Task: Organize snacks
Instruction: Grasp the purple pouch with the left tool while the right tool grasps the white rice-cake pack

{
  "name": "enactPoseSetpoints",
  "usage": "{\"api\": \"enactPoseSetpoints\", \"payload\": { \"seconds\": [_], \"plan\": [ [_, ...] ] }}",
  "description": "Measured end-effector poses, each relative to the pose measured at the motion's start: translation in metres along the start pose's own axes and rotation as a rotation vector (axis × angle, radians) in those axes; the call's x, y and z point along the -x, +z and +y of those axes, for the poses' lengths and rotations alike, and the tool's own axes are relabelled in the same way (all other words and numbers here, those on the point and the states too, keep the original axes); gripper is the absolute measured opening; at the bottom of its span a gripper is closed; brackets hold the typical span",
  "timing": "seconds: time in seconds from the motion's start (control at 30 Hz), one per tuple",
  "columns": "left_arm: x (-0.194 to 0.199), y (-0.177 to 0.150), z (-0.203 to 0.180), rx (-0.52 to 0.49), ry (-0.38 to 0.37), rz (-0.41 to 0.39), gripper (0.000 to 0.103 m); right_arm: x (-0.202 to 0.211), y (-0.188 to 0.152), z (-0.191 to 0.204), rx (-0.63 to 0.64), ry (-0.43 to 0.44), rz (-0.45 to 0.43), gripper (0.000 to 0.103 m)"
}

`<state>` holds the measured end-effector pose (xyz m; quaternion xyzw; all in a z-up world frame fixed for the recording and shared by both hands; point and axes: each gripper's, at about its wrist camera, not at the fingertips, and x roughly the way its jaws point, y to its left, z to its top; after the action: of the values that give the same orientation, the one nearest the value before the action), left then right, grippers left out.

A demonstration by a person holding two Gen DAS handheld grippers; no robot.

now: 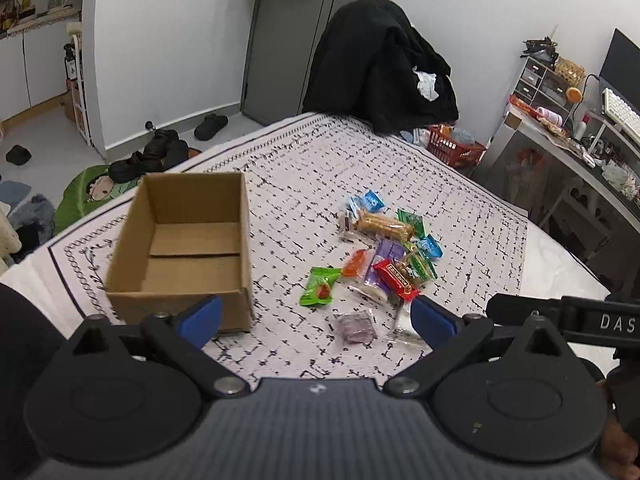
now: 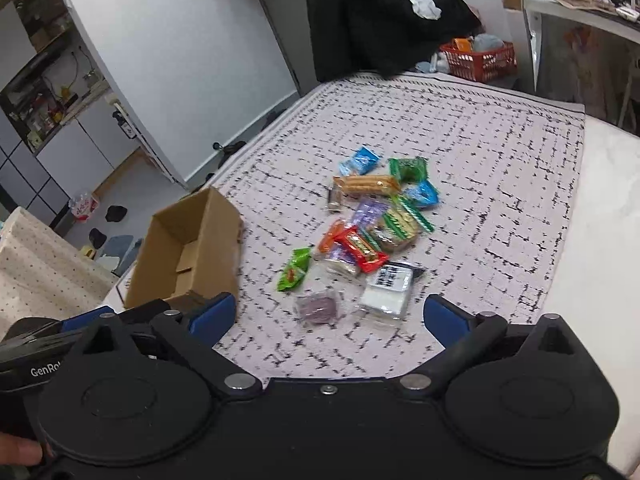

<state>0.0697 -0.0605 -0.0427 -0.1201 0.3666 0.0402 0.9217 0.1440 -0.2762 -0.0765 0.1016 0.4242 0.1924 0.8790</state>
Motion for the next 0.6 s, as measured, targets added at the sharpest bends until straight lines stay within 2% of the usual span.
{"api": "enactPoseSetpoints", "payload": {
  "seconds": [0.13,0.3,0.43,0.6],
  "plan": [
    [-0.016,-0.001,-0.012,-0.003,0.001,0.019,0.099,-0.011,0.004,-0.017,-0.022,0.008,0.026,0.095],
    [-0.035,-0.001,-0.026,-0.017,0.011,0.039,0.097,-0.032,0.009,-0.030,-0.039,0.026,0.070,0.088],
    [-0.055,-0.002,-0.029,0.009,0.012,0.077,0.093,-0.052,0.012,-0.040,-0.073,0.036,0.107,0.080],
    [-0.078,-0.006,-0.034,0.015,0.029,0.125,0.090,-0.077,0.012,-0.053,-0.112,0.039,0.149,0.079]
  ]
}}
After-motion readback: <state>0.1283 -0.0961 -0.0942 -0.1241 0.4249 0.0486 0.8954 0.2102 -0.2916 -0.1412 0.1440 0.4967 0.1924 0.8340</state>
